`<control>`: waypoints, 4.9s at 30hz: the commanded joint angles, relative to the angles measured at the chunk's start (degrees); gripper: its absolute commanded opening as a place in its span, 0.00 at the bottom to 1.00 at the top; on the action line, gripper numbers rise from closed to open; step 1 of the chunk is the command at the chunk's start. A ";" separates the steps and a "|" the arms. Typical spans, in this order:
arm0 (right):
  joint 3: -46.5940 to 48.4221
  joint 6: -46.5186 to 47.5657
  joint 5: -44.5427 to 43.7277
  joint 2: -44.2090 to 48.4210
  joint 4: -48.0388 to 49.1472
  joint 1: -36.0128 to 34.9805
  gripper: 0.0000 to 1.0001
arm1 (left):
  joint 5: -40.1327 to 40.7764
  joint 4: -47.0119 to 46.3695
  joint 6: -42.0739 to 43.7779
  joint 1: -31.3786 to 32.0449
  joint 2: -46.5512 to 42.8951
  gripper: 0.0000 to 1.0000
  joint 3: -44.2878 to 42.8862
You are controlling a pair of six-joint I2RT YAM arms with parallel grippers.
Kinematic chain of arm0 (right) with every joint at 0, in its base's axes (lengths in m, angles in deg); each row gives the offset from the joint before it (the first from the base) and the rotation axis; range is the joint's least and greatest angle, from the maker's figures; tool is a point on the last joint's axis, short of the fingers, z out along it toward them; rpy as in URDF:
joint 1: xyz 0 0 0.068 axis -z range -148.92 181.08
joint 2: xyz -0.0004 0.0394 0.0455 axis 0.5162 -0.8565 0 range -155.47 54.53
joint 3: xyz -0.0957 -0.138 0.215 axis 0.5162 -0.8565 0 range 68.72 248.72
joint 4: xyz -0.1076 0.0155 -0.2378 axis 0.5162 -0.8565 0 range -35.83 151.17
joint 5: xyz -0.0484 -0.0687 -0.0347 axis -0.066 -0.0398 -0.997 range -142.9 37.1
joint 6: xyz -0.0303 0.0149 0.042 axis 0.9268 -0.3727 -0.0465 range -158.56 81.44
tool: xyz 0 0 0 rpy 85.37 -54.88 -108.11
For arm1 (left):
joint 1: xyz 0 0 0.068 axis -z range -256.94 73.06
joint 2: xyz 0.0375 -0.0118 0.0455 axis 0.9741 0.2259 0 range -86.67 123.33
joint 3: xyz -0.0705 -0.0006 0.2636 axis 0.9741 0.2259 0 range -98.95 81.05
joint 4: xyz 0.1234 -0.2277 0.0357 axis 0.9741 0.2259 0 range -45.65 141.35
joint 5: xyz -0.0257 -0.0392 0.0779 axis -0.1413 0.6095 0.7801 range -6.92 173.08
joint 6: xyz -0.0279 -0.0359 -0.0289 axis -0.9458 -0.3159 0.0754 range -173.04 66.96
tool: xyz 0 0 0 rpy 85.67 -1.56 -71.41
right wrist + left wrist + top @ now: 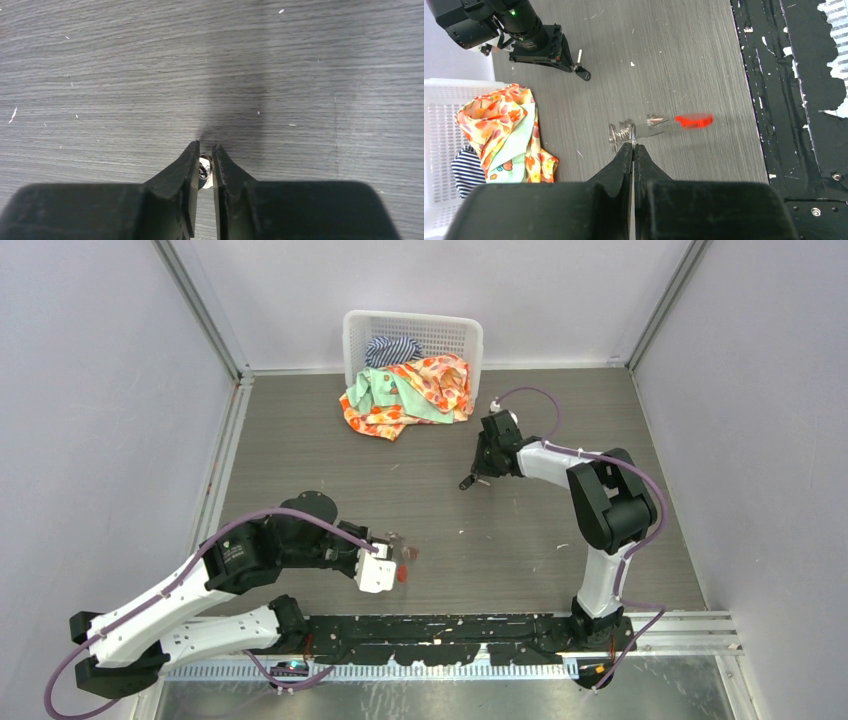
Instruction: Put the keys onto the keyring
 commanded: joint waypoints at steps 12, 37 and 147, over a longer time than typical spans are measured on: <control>-1.11 3.60 9.64 5.02 8.15 -1.07 0.01 | 0.39 -5.18 -2.92 -0.18 -1.12 0.00 0.62; -19.24 30.33 34.29 54.74 14.18 -18.93 0.01 | -20.77 -10.27 -16.82 -0.11 -2.91 0.00 1.05; -23.54 28.28 -3.11 17.16 28.17 -26.40 0.40 | -32.84 -0.52 -3.12 -0.27 -1.91 0.00 -2.89</control>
